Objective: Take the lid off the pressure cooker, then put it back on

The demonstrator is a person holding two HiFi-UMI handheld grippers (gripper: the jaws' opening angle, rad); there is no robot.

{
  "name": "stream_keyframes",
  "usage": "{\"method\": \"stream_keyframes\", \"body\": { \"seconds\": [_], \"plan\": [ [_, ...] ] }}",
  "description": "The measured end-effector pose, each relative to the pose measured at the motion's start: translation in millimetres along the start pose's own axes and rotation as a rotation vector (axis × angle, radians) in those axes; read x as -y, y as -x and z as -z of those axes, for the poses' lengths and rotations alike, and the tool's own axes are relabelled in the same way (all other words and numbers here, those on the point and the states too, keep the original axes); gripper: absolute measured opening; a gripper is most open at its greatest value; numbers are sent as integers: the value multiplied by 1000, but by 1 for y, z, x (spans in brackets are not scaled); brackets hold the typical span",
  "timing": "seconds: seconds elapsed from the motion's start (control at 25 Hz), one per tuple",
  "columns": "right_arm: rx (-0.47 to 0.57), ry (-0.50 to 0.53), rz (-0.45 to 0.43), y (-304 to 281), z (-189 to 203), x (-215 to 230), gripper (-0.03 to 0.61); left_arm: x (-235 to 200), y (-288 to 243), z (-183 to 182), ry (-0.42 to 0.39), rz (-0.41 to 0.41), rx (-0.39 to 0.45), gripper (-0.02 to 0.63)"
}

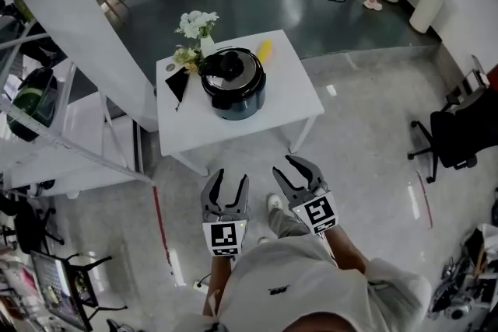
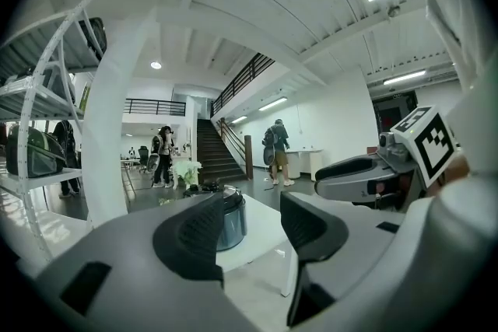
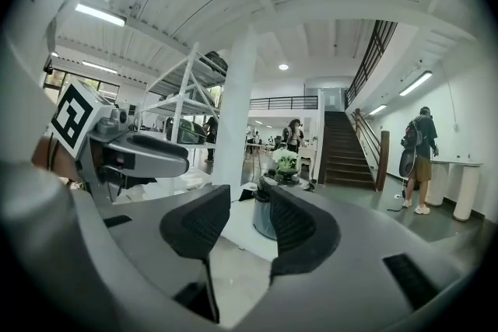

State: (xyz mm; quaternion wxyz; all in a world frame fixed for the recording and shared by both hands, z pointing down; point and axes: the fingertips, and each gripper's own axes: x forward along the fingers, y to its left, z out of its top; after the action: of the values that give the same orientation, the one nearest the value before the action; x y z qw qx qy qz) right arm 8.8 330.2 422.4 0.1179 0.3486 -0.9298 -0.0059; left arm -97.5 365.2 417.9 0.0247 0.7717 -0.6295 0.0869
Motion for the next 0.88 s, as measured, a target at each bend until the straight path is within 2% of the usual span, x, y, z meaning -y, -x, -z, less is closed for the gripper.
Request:
{"method": "stream_keyframes", "body": {
  "seconds": [0.88],
  "plan": [
    [-2,-20,-162,-108,-13,110,163,-29,-143,-26,-1,-121,-50,240]
  ]
}}
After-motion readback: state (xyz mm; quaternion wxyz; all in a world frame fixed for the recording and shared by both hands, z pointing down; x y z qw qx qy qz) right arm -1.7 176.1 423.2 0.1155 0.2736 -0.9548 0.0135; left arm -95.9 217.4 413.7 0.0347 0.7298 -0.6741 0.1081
